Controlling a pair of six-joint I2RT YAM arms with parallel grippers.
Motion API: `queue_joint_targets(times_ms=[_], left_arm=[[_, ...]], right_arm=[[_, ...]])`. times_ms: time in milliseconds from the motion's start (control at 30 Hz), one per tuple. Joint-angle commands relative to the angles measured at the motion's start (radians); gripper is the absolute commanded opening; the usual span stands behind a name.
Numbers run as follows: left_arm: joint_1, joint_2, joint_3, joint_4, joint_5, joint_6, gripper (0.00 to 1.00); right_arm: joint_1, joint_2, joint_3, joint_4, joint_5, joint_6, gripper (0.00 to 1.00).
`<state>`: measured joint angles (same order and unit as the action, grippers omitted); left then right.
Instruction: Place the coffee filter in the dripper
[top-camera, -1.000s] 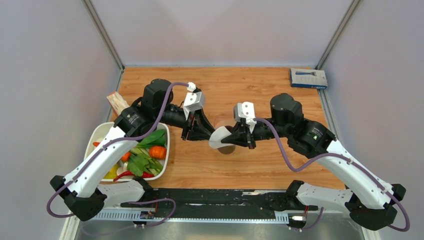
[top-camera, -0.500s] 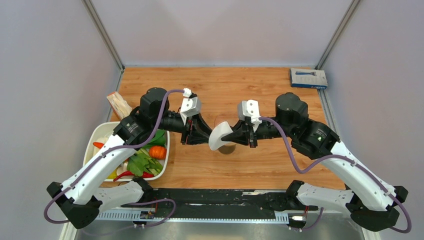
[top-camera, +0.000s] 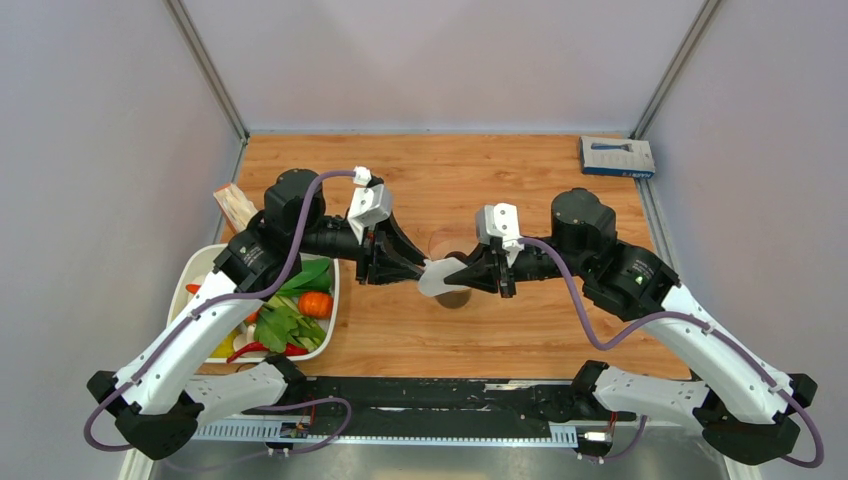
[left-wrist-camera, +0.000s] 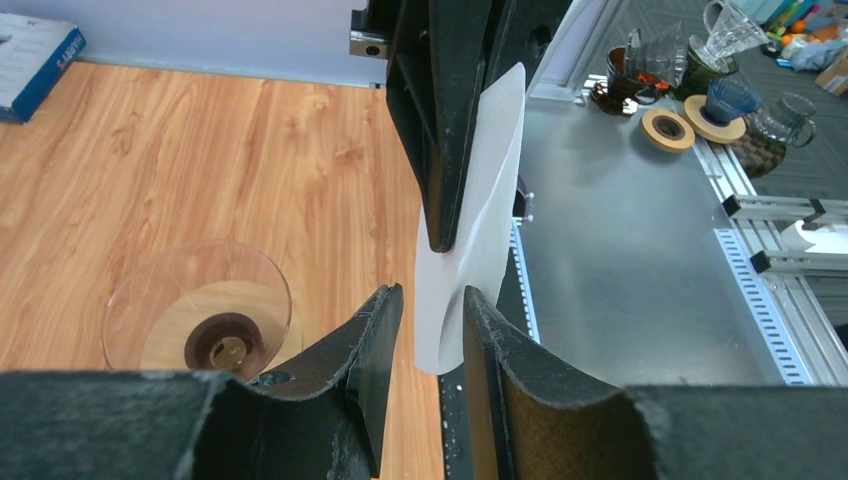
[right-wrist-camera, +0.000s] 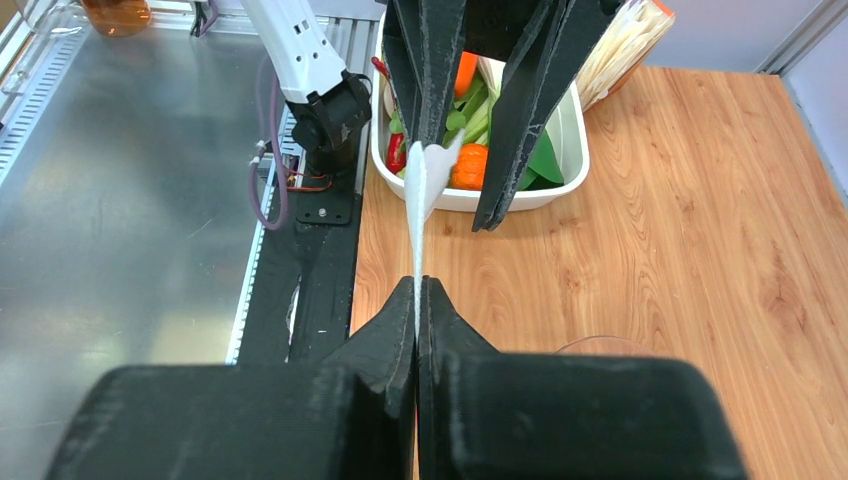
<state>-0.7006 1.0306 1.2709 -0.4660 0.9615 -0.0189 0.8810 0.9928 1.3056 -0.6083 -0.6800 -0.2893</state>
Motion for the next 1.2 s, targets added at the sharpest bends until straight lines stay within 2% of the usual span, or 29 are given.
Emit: queue_joint_targets(times_ms=[0, 333, 600, 933, 1167], left_arm=[[0.001, -0.003, 0.044, 0.050, 0.034, -0.037, 0.39], [0.001, 0.002, 0.045, 0.052, 0.073, -0.036, 0.48], [0.001, 0.019, 0.042, 0.070, 0.005, -0.029, 0.47], [0.001, -0.005, -0.041, 0.063, 0.054, 0.018, 0.46], [0.001, -0.020, -0.063, 0.100, 0.074, -0.019, 0.45]], right_arm=[[-0.001, -0.001, 0.005, 0.032, 0.004, -0.001, 0.00], [-0.002, 0.011, 0.013, 0.034, 0.009, 0.004, 0.00], [-0.001, 0.015, 0.028, 0.039, -0.054, -0.006, 0.00], [0.000, 0.016, 0.034, 0.040, -0.042, -0.005, 0.00], [-0.001, 0.011, 0.021, 0.041, -0.032, -0.012, 0.00]])
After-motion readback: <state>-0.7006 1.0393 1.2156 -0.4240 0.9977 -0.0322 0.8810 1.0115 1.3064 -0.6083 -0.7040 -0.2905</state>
